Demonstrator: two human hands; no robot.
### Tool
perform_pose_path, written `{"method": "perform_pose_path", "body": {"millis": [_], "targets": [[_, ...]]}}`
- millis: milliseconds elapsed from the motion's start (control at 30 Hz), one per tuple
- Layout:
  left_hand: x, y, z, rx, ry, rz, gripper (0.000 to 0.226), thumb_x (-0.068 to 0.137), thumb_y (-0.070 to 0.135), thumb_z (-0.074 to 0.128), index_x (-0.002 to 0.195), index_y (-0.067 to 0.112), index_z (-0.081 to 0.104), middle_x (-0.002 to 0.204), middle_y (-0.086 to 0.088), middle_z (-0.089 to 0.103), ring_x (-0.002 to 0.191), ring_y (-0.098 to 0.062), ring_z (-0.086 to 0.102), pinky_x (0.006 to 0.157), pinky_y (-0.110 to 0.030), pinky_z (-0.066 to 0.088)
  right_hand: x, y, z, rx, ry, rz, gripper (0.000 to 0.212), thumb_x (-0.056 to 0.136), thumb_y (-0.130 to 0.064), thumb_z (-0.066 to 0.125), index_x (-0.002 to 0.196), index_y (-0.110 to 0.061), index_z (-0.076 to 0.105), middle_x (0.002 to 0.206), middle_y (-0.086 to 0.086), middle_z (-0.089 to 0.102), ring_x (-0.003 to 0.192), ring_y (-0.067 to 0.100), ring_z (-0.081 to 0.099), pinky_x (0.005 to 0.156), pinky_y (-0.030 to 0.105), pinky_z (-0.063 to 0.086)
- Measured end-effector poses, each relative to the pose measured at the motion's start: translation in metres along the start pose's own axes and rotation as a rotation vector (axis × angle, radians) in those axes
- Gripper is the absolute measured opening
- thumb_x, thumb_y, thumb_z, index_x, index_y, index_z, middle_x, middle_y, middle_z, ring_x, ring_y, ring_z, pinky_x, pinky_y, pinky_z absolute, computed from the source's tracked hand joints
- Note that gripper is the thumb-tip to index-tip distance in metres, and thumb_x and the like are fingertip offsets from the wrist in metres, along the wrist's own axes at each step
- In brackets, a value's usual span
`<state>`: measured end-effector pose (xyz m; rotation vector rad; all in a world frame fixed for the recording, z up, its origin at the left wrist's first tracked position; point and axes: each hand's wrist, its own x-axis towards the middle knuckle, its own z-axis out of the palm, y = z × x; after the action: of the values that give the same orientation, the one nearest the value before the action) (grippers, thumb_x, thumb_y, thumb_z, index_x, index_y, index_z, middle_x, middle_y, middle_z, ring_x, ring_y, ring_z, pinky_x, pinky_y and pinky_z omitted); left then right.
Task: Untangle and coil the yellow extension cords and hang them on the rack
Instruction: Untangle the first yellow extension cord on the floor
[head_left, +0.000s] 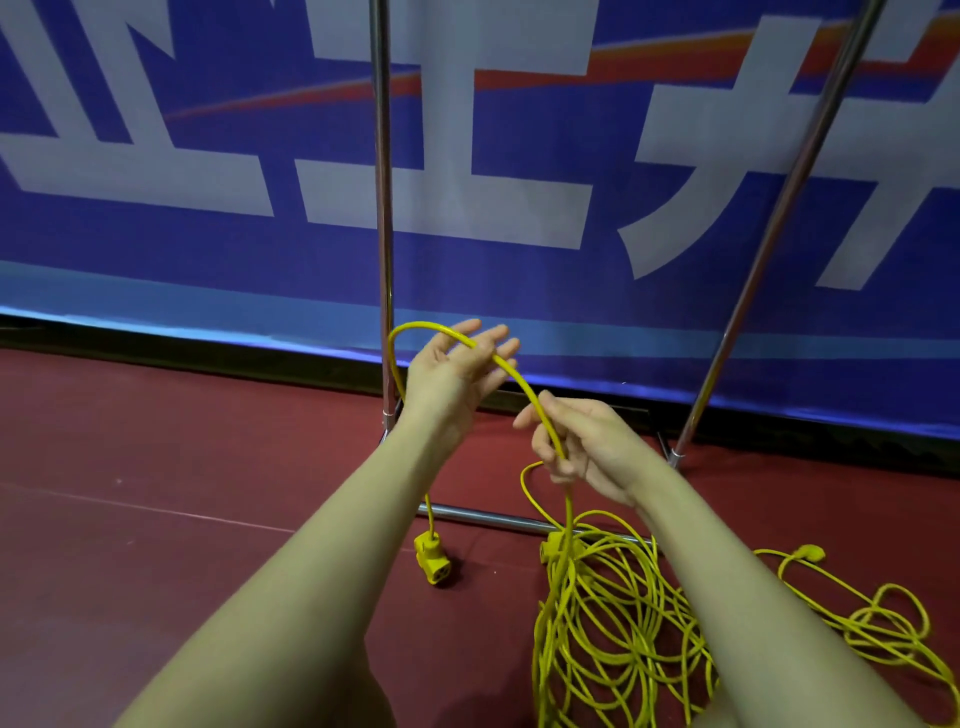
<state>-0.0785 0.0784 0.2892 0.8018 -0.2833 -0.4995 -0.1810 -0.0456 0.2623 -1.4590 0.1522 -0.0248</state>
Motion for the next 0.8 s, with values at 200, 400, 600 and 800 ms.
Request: {"method": "perform_pose_path", "body": {"millis": [200,400,600,800], "targets": [[0.018,0.018,-0.023,-0.239,0.214,0.095,0.034,0.096,-0.002,0.046,0.129,-0.001,0.041,0.108,-0.012,0.061,0.096,-0.023,0.065,0.070,-0.026,0.058,-0.004,0.024,-0.020,-0.230,0.017,0.140,0.030,0.098,-0.022,0.042,0.080,-0.007,0.062,0.057,0.003,0.054,0.053,0.015,0.049,0.062,0.029,0.044],[0.005,-0.008,-0.012,0.000,0.057,-0.165,0.016,0.094,0.002,0.051,0.108,0.006,0.045,0.096,-0.014,0.064,0.076,-0.018,0.071,0.073,-0.029,0.057,0.000,0.016,-0.013,-0.115,0.146,-0.005,0.031,0.099,-0.018,0.041,0.078,-0.005,0.058,0.042,-0.003,0.039,0.032,0.005,0.023,0.042,0.019,0.033],[0.005,-0.012,0.003,0.024,0.043,-0.047,0.020,0.094,-0.006,0.047,0.113,-0.001,0.043,0.098,-0.016,0.063,0.077,-0.021,0.069,0.068,-0.029,0.059,0.001,0.003,-0.005,0.027,0.050,-0.014,0.030,0.095,-0.024,0.044,0.083,-0.002,0.060,0.045,0.004,0.048,0.030,0.009,0.033,0.040,0.020,0.035],[0.025,0.004,-0.019,-0.245,0.268,0.075,0.034,0.095,-0.006,0.046,0.128,-0.008,0.039,0.112,-0.019,0.058,0.094,-0.027,0.063,0.076,-0.031,0.057,-0.008,0.016,-0.028,-0.113,0.005,0.155,0.027,0.090,-0.021,0.047,0.080,0.000,0.061,0.054,0.008,0.056,0.052,0.020,0.052,0.053,0.025,0.045]]}}
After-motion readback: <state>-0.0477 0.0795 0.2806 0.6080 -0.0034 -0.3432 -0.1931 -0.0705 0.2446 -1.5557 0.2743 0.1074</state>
